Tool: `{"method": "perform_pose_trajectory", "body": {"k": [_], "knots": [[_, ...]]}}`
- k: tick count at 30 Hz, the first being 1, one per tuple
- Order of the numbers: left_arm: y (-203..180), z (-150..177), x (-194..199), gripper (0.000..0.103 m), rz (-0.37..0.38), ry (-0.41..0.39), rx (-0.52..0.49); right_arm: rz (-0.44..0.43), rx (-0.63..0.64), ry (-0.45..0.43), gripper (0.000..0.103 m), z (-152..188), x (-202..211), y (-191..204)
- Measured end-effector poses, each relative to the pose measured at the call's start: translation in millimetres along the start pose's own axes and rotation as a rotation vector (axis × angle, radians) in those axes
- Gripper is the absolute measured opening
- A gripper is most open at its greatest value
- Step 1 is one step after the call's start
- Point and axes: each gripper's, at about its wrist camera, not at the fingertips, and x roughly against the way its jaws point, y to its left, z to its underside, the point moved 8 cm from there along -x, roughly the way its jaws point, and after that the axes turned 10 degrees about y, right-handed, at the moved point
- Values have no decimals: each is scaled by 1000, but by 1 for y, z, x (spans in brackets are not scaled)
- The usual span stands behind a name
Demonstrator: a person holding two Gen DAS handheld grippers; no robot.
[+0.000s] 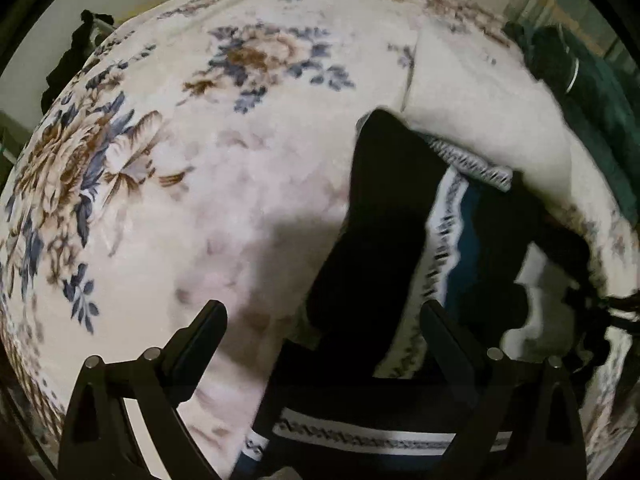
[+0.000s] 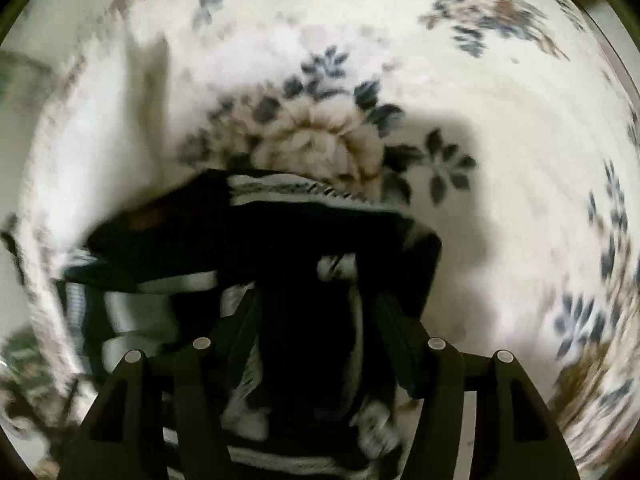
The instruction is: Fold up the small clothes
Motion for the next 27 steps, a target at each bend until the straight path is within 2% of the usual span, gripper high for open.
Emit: {"method": "perform_pose_trajectory", "body": {"k": [1,4,9,10,13,15,17,19,21,23,24,25,26,27], "knots": [[-4,4,6,98,21,-8,0,-9,22,23,56,0,-4,2],[-23,28,20,98,64,-11,-5,-1,56,45,13,8,-4,1],[-79,75,10,98,176,77,-2,-25,42,-47,11,10,35,-18],[-93,83,8,98,189,91,5,-19,64,-41,12,13,34,-21],[-140,103,0,98,242,121,25,-14,143,74,19,14,23,-28],[-167,112,-4,98,300,144,64,-73,159,75,20,12,27,-32],[-196,119,-6,98,393,161,163,-171,167,110,20,8,31,-41],[-221,125,-14,98,486,182,282,-225,175,131,20,4,33,-50],[-241,130,-27,98,593,213,446,-257,203,160,20,3,30,-52],[-257,128,-36,97,669,208,555,-295,227,185,20,2,31,-53],[-266,124,-40,97,678,200,586,-318,230,193,20,2,30,-51],[-273,121,-42,93,684,191,595,-347,233,202,20,1,29,-49],[-282,118,-46,77,662,188,585,-389,235,213,20,-1,28,-48],[-291,114,-51,68,629,190,558,-408,236,221,20,-3,26,-44]]}}
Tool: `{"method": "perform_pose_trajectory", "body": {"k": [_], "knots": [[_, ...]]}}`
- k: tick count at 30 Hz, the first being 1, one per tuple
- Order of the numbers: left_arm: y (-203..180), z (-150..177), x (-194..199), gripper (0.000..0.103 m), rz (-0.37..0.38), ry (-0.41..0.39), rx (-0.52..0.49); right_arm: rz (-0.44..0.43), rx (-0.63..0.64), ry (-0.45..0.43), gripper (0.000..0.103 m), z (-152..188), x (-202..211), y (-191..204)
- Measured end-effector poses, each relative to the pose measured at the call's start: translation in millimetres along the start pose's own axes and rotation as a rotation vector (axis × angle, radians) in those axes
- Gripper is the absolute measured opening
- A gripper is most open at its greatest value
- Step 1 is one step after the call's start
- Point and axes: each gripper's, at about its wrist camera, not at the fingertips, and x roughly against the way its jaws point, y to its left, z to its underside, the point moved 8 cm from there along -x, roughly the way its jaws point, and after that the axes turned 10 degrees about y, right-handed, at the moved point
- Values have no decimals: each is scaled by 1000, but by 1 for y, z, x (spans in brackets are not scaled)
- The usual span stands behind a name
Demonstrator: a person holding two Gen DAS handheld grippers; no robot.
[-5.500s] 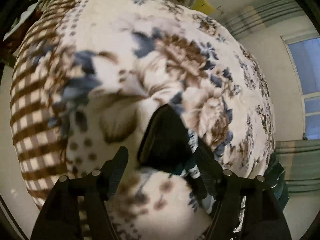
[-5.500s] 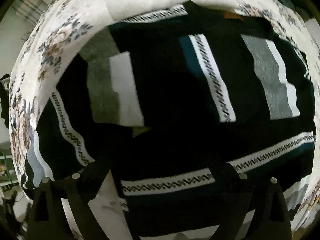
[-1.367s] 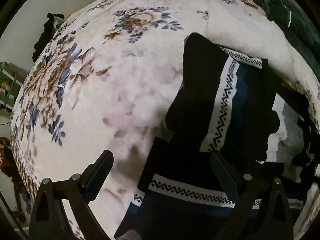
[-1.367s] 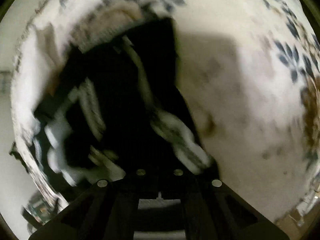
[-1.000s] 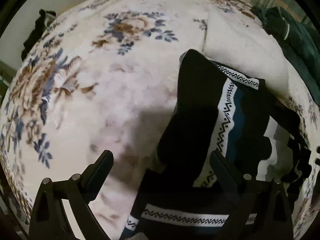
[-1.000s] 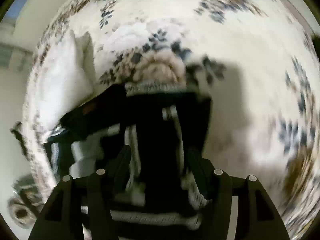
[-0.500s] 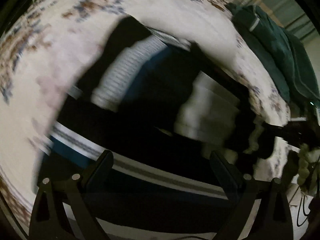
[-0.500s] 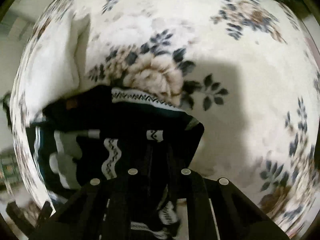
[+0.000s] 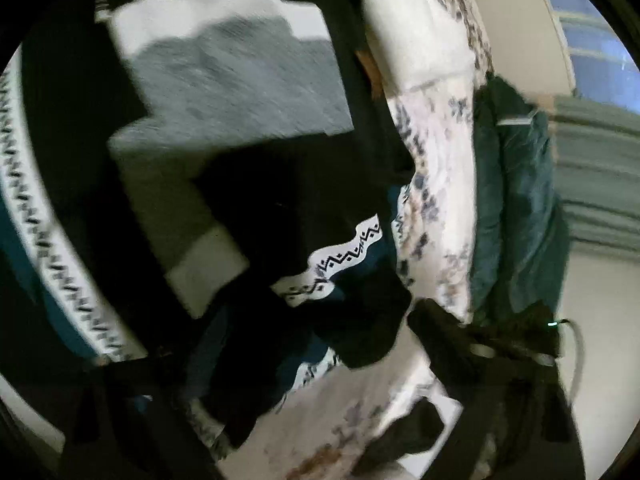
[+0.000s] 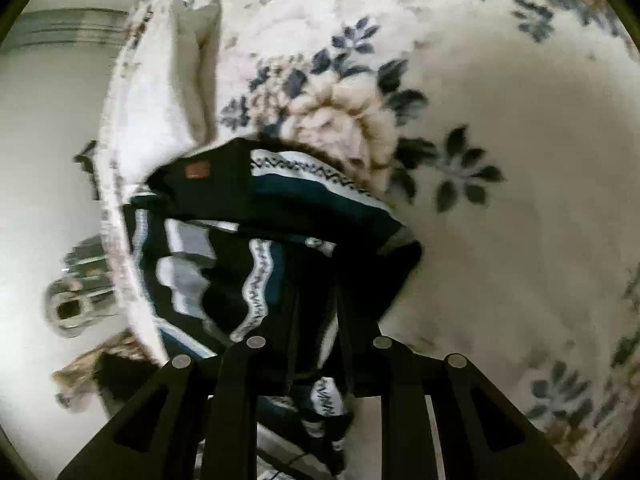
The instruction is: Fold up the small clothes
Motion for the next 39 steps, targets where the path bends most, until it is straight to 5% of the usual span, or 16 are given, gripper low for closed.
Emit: {"method": "perform_pose_trajectory", "body": {"k": [2,6,10,14,16,19,21,22,23,28,29,30,35,39], "knots": [[-6,-3,-17,19,-113,20,-53,3,8,16,20,-6,-10,0],[1,-2,-27,8,-203,-2,-101,-4,21,89,20,-10,-36,-1],[-1,7,-16,7,-223,-48,-148,9,54,-4,3,-10,-32,3],[-1,25,-12,6,-238,-66,-211,62,65,-12,3,-6,-33,-3],[2,28,-13,7,-230,-52,-220,94,110,-1,3,-6,-34,-2],[0,29,0,12,-192,-31,-215,23,103,25,9,-7,-21,-4],[-1,32,17,22,-219,-42,-247,7,38,-42,31,-15,0,-23],[0,35,28,39,-240,-62,-274,6,5,-66,51,-19,6,-33],[4,38,41,60,-259,-84,-299,-13,-43,-68,55,-24,5,-47],[43,57,80,68,-327,-110,-348,-218,-133,56,54,-27,-39,-57],[52,60,82,68,-347,-108,-347,-232,-134,51,26,-26,-45,-54],[67,66,86,68,-378,-91,-353,-212,-138,49,11,-25,-51,-52],[112,98,91,68,-486,0,-411,-70,-168,-194,7,-56,11,-64],[128,126,80,68,-519,75,-462,43,-113,-140,7,-71,1,-57]]}}
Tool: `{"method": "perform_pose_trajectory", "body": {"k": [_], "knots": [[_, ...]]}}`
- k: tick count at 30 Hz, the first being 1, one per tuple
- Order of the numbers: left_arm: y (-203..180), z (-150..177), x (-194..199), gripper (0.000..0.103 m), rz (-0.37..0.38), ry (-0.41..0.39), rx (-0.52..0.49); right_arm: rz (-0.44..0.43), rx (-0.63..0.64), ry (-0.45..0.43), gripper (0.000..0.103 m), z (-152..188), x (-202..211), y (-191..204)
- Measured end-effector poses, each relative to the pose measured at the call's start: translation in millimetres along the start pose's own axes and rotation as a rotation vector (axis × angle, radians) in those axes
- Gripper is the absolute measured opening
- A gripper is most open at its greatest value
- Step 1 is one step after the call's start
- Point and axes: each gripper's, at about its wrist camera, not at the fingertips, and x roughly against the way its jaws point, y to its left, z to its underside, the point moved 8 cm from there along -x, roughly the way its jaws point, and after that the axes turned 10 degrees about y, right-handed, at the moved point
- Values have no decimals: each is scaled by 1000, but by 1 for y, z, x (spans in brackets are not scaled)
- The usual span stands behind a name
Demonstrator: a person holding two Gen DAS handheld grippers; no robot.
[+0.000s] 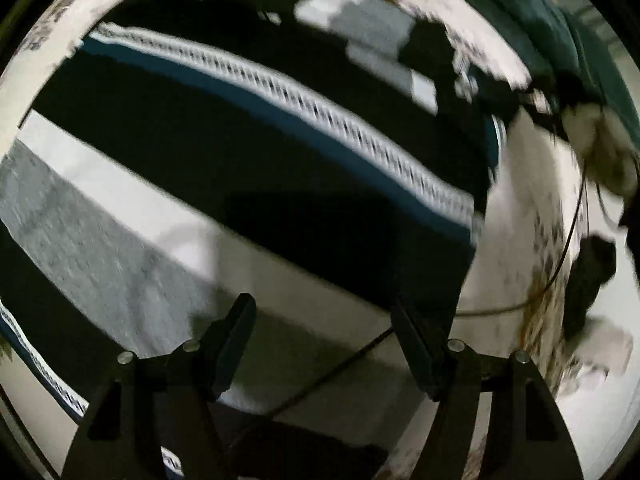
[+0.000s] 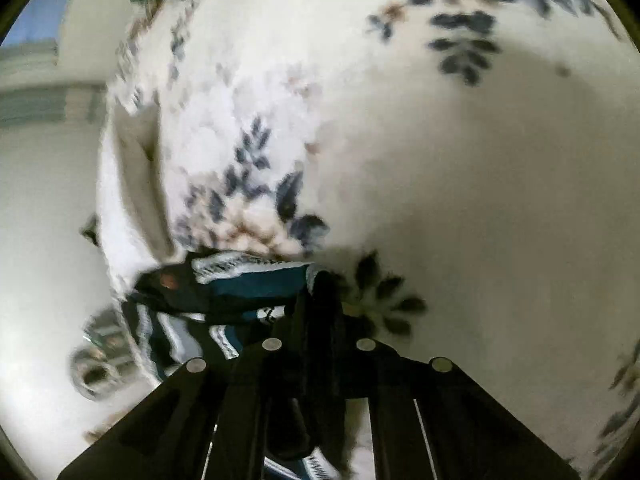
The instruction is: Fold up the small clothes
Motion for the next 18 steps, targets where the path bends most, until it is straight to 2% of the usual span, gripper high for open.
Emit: {"method": "perform_pose_trajectory", "body": {"k": [3,4,5,7,8,10,12,15,16,17,18], "knots": [[-10,17,-5,68,-11,30,-49,19,17,76,15,8,-7,6],[-13,24,-4,68,-15,36,-59,24,18,60,27,15,1,5],[-17,27,-3,68,-6,41,-61,33,26,43,38,27,10,4],[-20,35,-1,68,16,49,-51,19,37,59,47,63,15,-4],[-19,40,-2,68,21,55,-46,-2,32,98,48,90,11,-11],[-14,47,-4,68,20,62,-36,-66,18,191,48,135,-5,-16],[-7,52,-7,68,18,68,-14,-117,-5,283,48,185,-40,-19],[6,52,-6,68,17,67,20,-181,-30,338,48,224,-83,-12],[12,55,-3,68,19,64,24,-174,-37,329,41,230,-95,-11],[17,55,1,68,16,58,32,-146,-59,286,7,233,-98,-17],[22,54,4,68,14,54,38,-134,-94,252,8,234,-97,-23]]}}
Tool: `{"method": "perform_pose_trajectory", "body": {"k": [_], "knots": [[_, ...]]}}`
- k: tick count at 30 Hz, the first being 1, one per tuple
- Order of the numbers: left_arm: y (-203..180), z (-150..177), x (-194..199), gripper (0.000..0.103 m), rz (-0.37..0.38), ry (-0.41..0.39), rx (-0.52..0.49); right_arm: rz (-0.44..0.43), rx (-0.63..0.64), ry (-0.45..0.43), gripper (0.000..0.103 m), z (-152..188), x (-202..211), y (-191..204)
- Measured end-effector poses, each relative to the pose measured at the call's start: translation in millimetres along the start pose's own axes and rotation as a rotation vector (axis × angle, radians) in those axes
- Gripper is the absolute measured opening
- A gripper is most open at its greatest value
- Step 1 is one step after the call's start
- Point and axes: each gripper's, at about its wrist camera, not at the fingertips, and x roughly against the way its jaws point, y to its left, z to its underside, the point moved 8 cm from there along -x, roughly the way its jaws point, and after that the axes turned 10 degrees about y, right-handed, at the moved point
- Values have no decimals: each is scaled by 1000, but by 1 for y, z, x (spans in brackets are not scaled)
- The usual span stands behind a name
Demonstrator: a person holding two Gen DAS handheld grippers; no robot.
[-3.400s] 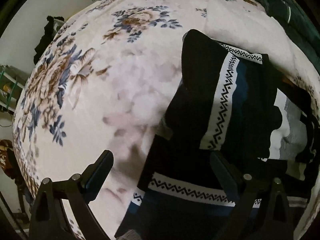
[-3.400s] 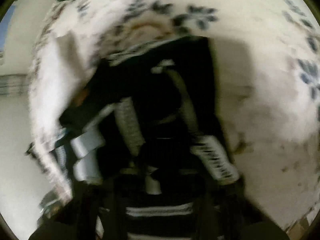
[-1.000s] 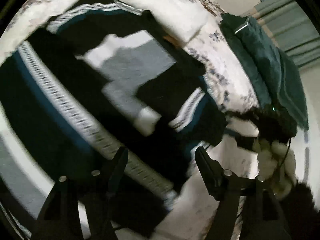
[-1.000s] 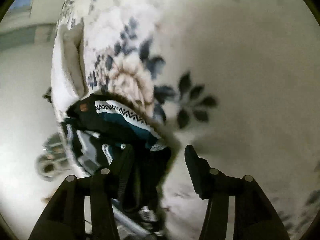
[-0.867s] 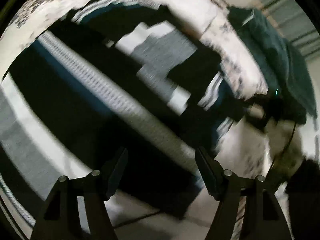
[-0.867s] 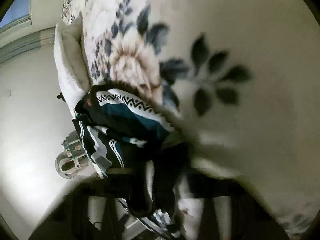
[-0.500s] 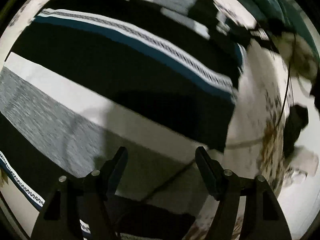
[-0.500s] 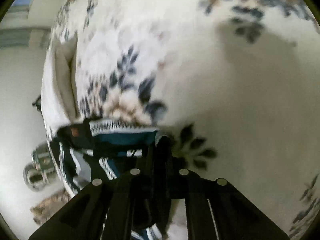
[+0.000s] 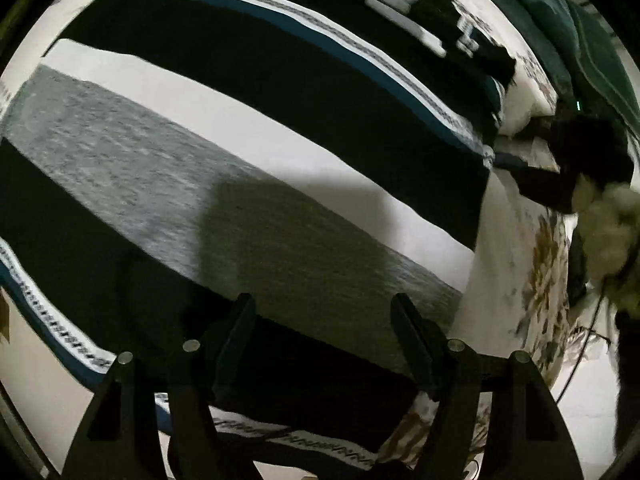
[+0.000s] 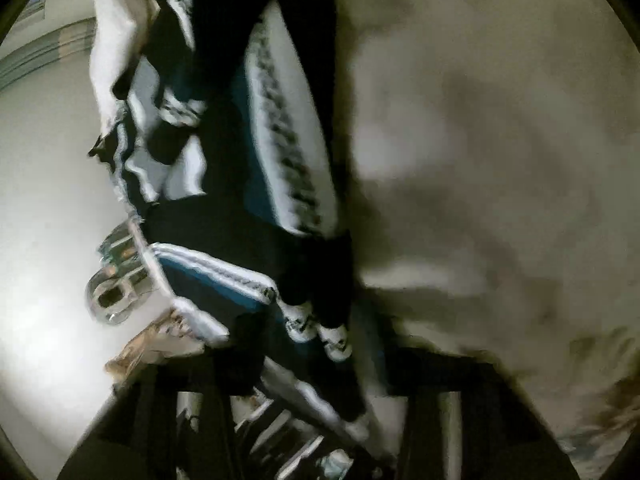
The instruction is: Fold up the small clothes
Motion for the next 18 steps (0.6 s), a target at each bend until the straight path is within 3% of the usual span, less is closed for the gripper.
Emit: {"method": "perform_pose_trajectory", "body": {"k": [1,4,7,10,16,18], "knots": [[6,0,5,68,-1,-8,7,-23,-42,-42,8,1,6,-6],[23,1,17,68,-12,-32,26,54,-54,-128,3,8,21,-18],[49,5,28,68,-24,-42,52,46,-3,-106,4,11,21,-11],[90,8,48,68,-49,-74,103,132,54,-150,5,20,30,-2],[193,13,79,68,-65,-139,257,134,2,-151,6,57,27,-11],[230,9,88,68,-38,-169,325,111,-29,-108,20,87,15,-20]]}}
